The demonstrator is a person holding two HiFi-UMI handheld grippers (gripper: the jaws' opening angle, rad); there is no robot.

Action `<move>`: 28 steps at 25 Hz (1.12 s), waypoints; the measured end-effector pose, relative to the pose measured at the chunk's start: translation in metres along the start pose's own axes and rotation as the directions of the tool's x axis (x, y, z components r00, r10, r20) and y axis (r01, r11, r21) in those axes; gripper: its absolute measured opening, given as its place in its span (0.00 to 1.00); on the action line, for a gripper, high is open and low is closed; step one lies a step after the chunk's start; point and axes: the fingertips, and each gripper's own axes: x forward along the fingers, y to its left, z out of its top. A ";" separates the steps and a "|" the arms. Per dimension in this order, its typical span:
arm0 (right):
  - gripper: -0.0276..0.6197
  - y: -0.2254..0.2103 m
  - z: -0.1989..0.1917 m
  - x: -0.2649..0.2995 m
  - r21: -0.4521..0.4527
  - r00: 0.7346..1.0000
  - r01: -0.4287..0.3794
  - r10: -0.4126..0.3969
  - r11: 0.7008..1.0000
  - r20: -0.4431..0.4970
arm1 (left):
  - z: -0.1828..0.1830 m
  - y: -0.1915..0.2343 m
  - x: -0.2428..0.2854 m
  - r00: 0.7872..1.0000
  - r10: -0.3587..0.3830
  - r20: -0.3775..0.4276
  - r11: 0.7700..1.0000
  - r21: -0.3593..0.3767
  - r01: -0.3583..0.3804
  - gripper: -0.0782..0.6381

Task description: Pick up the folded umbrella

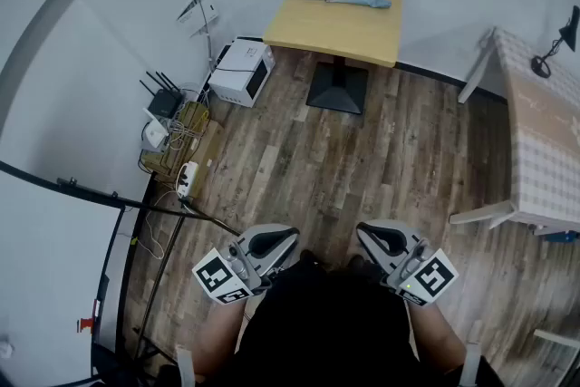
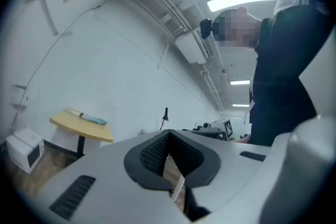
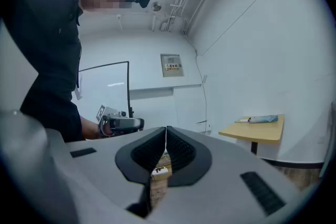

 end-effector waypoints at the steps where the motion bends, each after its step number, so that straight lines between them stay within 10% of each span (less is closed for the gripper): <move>1: 0.07 0.000 0.002 -0.006 0.032 1.000 -0.018 0.017 0.999 0.015 | 0.004 0.005 0.000 0.999 0.034 -0.008 0.999 0.027 -0.034 0.12; 10: 0.07 -0.001 0.001 -0.037 0.088 0.996 -0.091 0.088 0.992 0.034 | 0.022 -0.014 0.029 0.997 0.029 0.072 0.998 -0.055 -0.025 0.12; 28: 0.08 -0.041 -0.011 -0.077 0.058 1.000 -0.019 0.018 0.998 0.013 | -0.035 -0.067 0.095 0.989 -0.050 -0.142 0.999 -0.019 0.048 0.12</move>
